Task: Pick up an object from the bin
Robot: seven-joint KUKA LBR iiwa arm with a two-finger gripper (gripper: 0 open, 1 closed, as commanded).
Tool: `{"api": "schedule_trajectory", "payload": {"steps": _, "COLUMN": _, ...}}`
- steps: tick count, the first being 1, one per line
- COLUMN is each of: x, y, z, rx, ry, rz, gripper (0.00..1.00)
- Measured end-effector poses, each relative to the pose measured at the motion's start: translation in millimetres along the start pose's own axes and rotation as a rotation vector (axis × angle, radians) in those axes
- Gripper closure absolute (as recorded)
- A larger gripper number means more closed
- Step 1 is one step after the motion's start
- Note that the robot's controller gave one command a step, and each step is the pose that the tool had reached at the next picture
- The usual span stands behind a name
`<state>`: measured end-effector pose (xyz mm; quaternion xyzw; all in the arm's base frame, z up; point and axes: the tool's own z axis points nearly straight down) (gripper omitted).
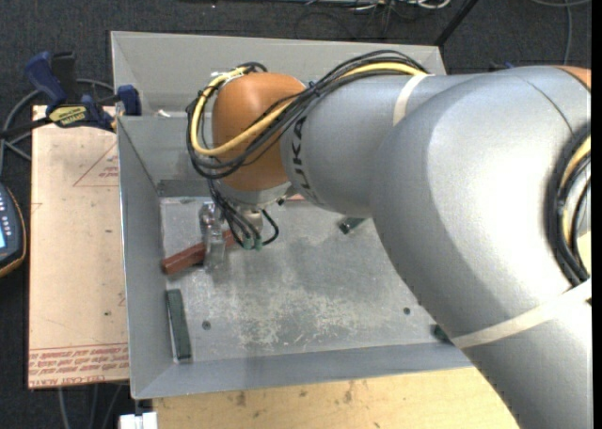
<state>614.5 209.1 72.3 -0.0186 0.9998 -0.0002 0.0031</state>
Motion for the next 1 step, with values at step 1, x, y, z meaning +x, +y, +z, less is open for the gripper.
{"api": "schedule_trajectory", "payload": {"steps": 1, "x": 7.6, "y": -4.6, "z": -161.6, "rx": -0.005, "ry": -0.005, "rz": 0.025, "gripper": 1.00}}
